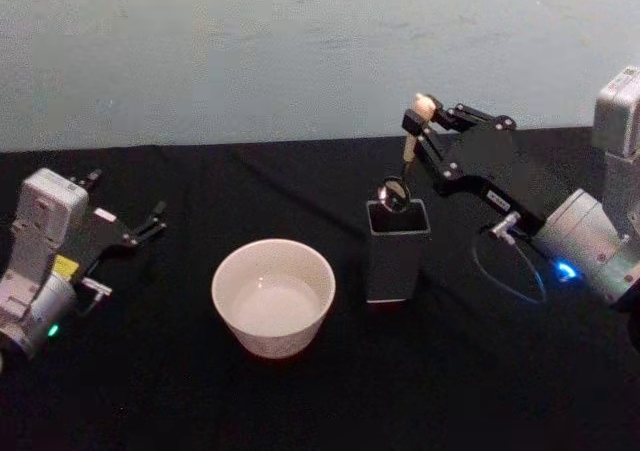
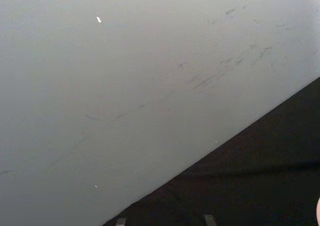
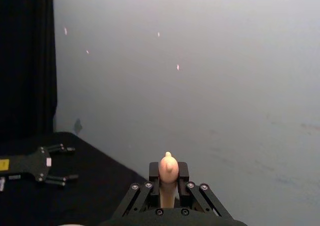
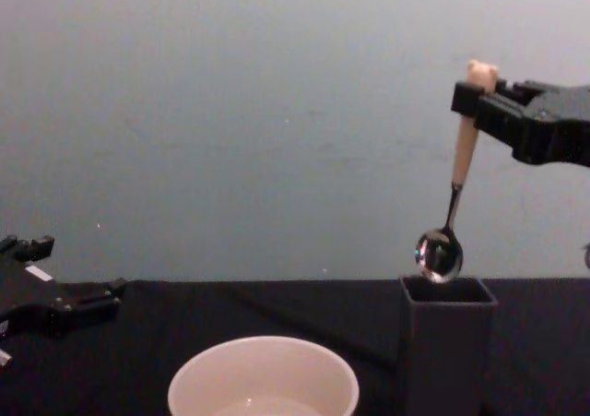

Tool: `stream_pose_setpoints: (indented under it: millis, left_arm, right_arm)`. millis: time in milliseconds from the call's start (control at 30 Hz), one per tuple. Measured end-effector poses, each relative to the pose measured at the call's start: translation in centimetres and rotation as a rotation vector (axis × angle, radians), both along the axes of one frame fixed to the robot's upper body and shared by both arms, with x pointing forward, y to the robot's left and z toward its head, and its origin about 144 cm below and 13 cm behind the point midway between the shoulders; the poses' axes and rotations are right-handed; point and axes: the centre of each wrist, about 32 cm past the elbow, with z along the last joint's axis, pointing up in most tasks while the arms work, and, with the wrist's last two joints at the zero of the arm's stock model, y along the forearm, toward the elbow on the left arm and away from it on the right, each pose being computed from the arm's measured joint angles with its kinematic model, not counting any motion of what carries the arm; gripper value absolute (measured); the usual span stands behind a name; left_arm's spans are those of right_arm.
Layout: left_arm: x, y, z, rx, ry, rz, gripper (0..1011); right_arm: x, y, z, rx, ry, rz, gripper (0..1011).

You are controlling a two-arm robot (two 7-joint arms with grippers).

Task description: Pick up the stirring spoon with one hand, stir inside the cup, then place it back in its original position.

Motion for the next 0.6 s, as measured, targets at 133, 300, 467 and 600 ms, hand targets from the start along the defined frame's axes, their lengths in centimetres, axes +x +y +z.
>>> stream_pose_setpoints:
  millis: [133,300,467,600]
  left_arm:
    - [0.0,0.0,0.0,0.0,0.0,0.0,1001]
    - [0.0,0.0,0.0,0.0,0.0,0.0,1001]
    - [0.0,0.0,0.0,0.0,0.0,0.0,1001]
    - [0.0,0.0,0.0,0.0,0.0,0.0,1001]
  right_arm:
    - [0.0,0.1,-0.2,-0.005,0.028,-0.011,212]
    - [-0.1,0.2,-0.4,-0.007,0.06,-0.015,211]
    - [-0.1,0.4,-0.7,-0.008,0.113,-0.019,211]
    - [-0.2,0.7,-1.2,-0.005,0.151,-0.033,211]
